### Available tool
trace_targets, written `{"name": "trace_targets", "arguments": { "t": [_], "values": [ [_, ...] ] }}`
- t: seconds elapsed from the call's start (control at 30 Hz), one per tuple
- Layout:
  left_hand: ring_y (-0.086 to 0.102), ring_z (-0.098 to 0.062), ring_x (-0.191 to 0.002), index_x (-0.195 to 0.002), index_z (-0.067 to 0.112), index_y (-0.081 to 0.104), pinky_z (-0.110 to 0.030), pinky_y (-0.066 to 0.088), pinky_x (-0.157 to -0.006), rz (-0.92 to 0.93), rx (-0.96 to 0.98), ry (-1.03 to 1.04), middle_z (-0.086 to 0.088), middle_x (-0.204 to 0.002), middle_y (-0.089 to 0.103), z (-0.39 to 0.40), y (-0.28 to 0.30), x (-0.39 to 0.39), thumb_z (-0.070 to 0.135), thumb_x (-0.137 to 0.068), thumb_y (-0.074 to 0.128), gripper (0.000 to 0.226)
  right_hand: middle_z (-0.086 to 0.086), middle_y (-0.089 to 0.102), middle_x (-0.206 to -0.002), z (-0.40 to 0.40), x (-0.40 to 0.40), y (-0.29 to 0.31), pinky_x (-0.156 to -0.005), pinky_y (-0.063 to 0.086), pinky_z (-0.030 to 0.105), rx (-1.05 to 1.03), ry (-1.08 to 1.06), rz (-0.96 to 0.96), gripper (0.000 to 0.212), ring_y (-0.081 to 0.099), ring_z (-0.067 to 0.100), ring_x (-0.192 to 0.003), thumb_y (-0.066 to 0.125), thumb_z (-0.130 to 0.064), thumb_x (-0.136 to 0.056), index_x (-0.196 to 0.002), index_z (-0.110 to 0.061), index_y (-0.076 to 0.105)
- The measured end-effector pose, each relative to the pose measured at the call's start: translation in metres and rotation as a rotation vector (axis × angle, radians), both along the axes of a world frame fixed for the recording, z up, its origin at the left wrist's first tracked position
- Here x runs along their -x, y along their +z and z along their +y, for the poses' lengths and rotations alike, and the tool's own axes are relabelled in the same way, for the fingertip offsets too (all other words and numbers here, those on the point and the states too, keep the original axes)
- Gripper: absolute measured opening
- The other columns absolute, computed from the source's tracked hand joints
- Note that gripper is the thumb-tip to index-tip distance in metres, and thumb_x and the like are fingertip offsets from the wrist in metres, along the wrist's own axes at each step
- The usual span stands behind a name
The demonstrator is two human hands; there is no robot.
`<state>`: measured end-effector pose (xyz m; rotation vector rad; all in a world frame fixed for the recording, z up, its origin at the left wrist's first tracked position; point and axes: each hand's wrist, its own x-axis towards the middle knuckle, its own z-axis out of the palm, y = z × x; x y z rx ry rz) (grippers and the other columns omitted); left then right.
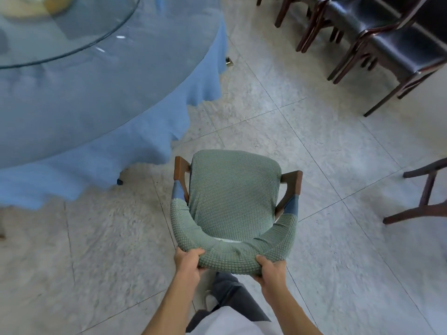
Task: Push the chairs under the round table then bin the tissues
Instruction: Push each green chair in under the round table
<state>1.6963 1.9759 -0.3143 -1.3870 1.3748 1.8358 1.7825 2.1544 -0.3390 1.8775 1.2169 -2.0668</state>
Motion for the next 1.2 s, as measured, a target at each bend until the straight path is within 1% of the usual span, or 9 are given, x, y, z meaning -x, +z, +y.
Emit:
{"name": "trace_targets", "arguments": {
  "t": [0.07,0.17,0.27,0.4,0.6,0.7,0.87,1.03,1.2],
  "values": [
    [0.058,-0.041,-0.096,-0.142,0.012,0.044,-0.057,0.056,-0.072,0.0,-0.008,0.046,-0.018,-0.122,0.058,-0.005,-0.002,-0.016,-0.025,-0.08,0.053,0.073,0.026,0.057,-0.12,0.0,-0.007,-0.001,-0.057,0.06,0.044,-0.005,0.043,0.002,0.042,0.063,0.043,-0.099,0.063,0.007,-0.086,-0.121,0.001,0.041],
    [0.06,-0.038,-0.089,-0.142,0.014,0.045,-0.047,0.057,-0.06,0.009,-0.01,0.116,-0.018,-0.122,0.058,-0.016,-0.001,-0.041,-0.024,-0.08,0.054,0.073,0.028,0.061,-0.114,-0.005,-0.017,0.002,-0.057,0.06,0.045,-0.016,0.13,0.04,0.035,0.066,0.043,-0.095,0.062,0.009,-0.086,-0.117,0.006,0.045],
    [0.06,-0.041,-0.097,-0.139,0.015,0.048,-0.047,0.058,-0.056,-0.008,-0.011,0.195,-0.02,-0.125,0.059,-0.026,-0.004,-0.066,-0.024,-0.078,0.056,0.072,0.029,0.064,-0.109,-0.01,-0.026,0.005,-0.06,0.06,0.049,-0.034,0.209,0.065,0.031,0.068,0.043,-0.092,0.062,0.01,-0.086,-0.112,0.007,0.047],
    [0.057,-0.044,-0.104,-0.136,0.011,0.049,-0.05,0.056,-0.061,0.007,-0.031,0.325,-0.019,-0.124,0.058,-0.035,-0.006,-0.095,-0.024,-0.079,0.056,0.068,0.028,0.064,-0.108,-0.017,-0.032,0.005,-0.057,0.06,0.046,-0.073,0.324,0.095,0.034,0.069,0.042,-0.091,0.063,0.008,-0.084,-0.114,0.007,0.046],
    [0.055,-0.048,-0.115,-0.135,0.01,0.049,-0.052,0.055,-0.065,-0.006,-0.014,0.439,-0.022,-0.134,0.055,-0.042,-0.008,-0.125,-0.021,-0.079,0.059,0.065,0.031,0.064,-0.106,-0.023,-0.028,0.004,-0.062,0.061,0.054,-0.082,0.467,0.138,0.035,0.07,0.043,-0.089,0.063,0.008,-0.084,-0.115,0.006,0.047],
    [0.054,-0.05,-0.118,-0.132,0.008,0.048,-0.057,0.052,-0.074,-0.008,-0.021,0.487,-0.023,-0.134,0.054,-0.042,-0.009,-0.13,-0.021,-0.081,0.058,0.059,0.026,0.064,-0.104,-0.024,-0.019,0.006,-0.066,0.06,0.058,-0.114,0.54,0.116,0.032,0.07,0.043,-0.089,0.063,0.008,-0.085,-0.111,0.001,0.045],
    [0.055,-0.05,-0.115,-0.135,0.006,0.047,-0.056,0.052,-0.073,-0.013,-0.046,0.53,-0.026,-0.133,0.055,-0.033,-0.014,-0.13,-0.018,-0.084,0.06,0.058,0.021,0.059,-0.107,-0.016,-0.002,0.005,-0.069,0.059,0.06,-0.106,0.58,0.078,0.034,0.068,0.041,-0.092,0.062,0.007,-0.086,-0.109,-0.006,0.042],
    [0.055,-0.05,-0.116,-0.133,0.007,0.046,-0.057,0.054,-0.075,-0.037,-0.049,0.555,-0.025,-0.132,0.054,-0.005,-0.016,-0.12,-0.016,-0.084,0.062,0.057,0.018,0.059,-0.102,0.008,0.02,0.007,-0.059,0.061,0.048,-0.126,0.602,0.059,0.03,0.067,0.04,-0.09,0.059,0.01,-0.086,-0.107,-0.004,0.043],
    [0.059,-0.046,-0.11,-0.128,0.004,0.048,-0.049,0.054,-0.062,-0.016,-0.068,0.579,-0.025,-0.128,0.057,0.035,-0.016,-0.101,-0.015,-0.083,0.063,0.051,0.016,0.058,-0.094,0.044,0.051,0.009,-0.071,0.059,0.059,-0.16,0.629,0.056,0.027,0.065,0.042,-0.091,0.058,0.012,-0.084,-0.089,-0.011,0.045]
  ]
}}
